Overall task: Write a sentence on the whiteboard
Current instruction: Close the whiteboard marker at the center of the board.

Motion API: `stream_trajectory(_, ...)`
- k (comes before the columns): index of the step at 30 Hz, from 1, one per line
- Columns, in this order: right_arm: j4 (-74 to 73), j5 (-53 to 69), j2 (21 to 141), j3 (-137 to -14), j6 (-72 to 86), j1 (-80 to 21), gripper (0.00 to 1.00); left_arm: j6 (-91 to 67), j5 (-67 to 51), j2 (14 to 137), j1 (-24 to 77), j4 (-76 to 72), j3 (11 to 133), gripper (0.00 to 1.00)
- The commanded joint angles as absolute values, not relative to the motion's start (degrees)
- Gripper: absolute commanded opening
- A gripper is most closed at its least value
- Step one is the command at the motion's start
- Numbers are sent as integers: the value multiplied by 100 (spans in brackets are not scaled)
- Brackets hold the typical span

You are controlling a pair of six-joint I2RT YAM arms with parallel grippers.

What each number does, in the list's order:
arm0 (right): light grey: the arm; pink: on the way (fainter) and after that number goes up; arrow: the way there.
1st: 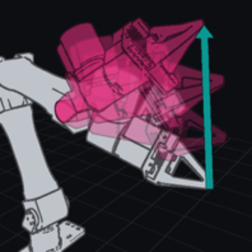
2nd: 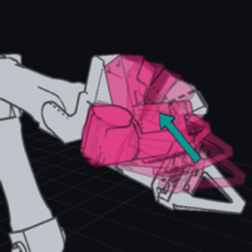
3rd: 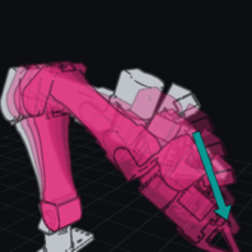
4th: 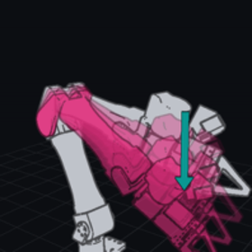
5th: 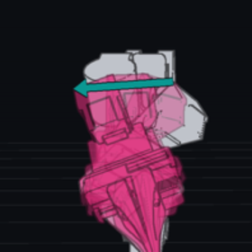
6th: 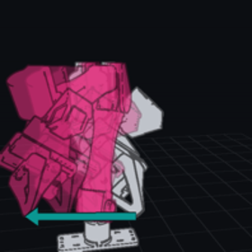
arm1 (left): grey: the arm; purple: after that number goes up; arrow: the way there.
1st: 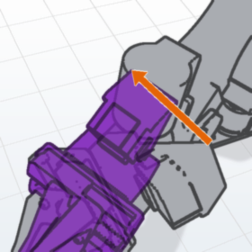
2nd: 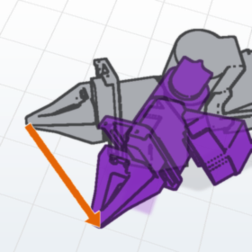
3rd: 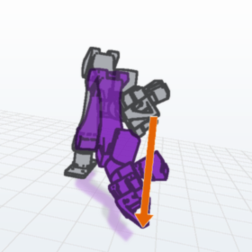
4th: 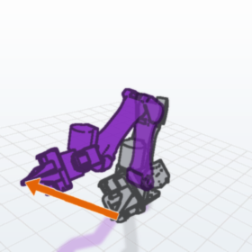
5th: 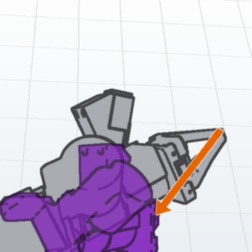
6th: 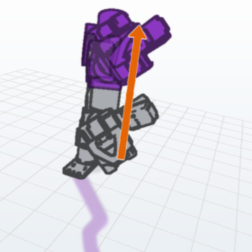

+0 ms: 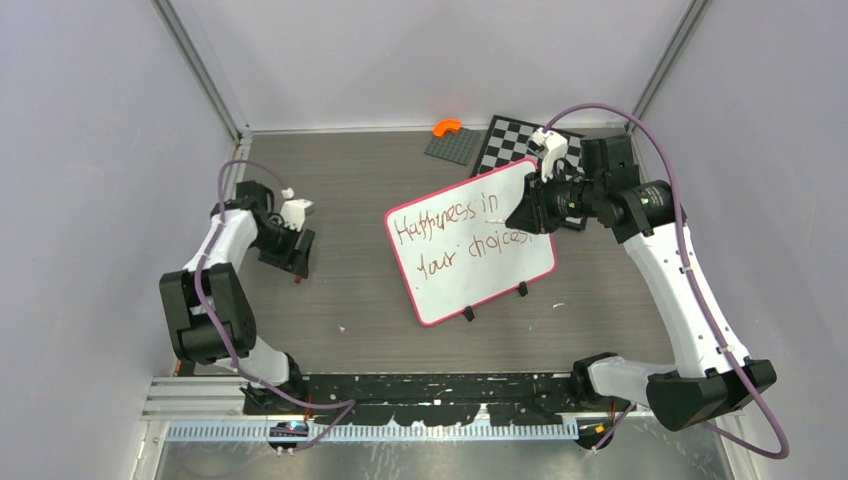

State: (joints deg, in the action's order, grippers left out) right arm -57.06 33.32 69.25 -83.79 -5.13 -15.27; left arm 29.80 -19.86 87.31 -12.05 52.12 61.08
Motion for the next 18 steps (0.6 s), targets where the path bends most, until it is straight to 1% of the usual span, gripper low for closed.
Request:
stream_trajectory(1,-5563,3381,6847,-8502,-413,-1519,0,2657,-865,9214,-605,4743,6401,58)
stream_trajectory(3,-5567,3340,6838,-8486,-426,-1520,0,2637,-549,9592,-395,5108,6718,55)
stream_trajectory(7,-5598,3255,6803,-8468,-473,-1514,0,2490,40,10298,-61,5693,7354,52)
stream_trajectory(11,-5601,3214,6785,-8405,-517,-1519,0,2391,430,10745,240,5881,7639,50)
stream_trajectory(18,-5688,3085,6708,-8395,-643,-1515,0,2298,837,11379,415,6131,7988,39)
